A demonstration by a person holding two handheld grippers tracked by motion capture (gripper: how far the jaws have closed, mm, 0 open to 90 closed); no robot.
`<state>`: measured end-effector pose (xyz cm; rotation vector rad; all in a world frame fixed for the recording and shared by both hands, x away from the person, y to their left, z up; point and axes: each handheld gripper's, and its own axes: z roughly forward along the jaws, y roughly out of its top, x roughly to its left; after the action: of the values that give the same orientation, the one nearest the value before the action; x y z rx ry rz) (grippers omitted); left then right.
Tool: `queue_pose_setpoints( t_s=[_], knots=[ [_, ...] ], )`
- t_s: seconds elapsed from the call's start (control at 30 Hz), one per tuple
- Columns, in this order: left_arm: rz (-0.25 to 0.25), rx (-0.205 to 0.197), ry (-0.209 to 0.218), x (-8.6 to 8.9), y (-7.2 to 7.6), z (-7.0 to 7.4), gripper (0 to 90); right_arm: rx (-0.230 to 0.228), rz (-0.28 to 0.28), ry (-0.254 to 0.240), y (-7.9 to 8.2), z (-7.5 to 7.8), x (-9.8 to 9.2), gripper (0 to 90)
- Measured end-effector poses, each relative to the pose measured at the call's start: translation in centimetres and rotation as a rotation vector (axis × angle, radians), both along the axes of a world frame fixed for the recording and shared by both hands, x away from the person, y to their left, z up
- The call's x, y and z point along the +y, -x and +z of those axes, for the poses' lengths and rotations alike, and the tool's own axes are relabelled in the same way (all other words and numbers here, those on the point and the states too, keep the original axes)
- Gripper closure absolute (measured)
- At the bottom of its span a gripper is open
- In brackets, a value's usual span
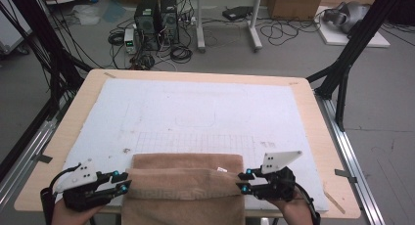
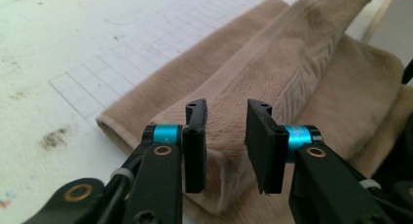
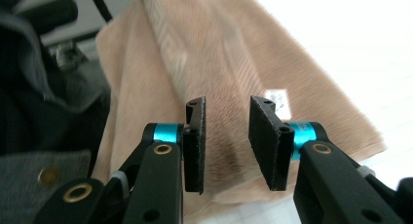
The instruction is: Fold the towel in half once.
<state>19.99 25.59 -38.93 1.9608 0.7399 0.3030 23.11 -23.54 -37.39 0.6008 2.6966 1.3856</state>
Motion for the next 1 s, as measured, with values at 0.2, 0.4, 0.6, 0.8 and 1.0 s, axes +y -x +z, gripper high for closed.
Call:
queue_pose_setpoints(
  t_s=[0.2,0.4,0.6,0.8,1.0],
  knots=[
    [0.037,0.031,0.011,-0.4,-4.1,-0.3,64.7,0.013,-0.068,0.026,-3.6,-0.4,-0.3,62.5],
    [0.091,0.069,-0.064,-1.4,-7.6,-2.0,64.8,0.051,-0.115,0.066,-6.5,-2.1,-0.1,59.7],
    [0.111,0.106,-0.157,-1.8,-9.2,-3.5,62.6,0.090,-0.163,0.128,-8.6,-4.3,-0.4,56.6],
    [0.131,0.138,-0.188,-1.3,-9.7,-4.3,52.5,0.112,-0.166,0.146,-9.7,-5.7,0.2,47.1],
    [0.113,0.203,-0.177,-1.0,-10.2,-5.0,52.5,0.119,-0.138,0.181,-9.8,-6.2,1.1,51.0]
  ],
)
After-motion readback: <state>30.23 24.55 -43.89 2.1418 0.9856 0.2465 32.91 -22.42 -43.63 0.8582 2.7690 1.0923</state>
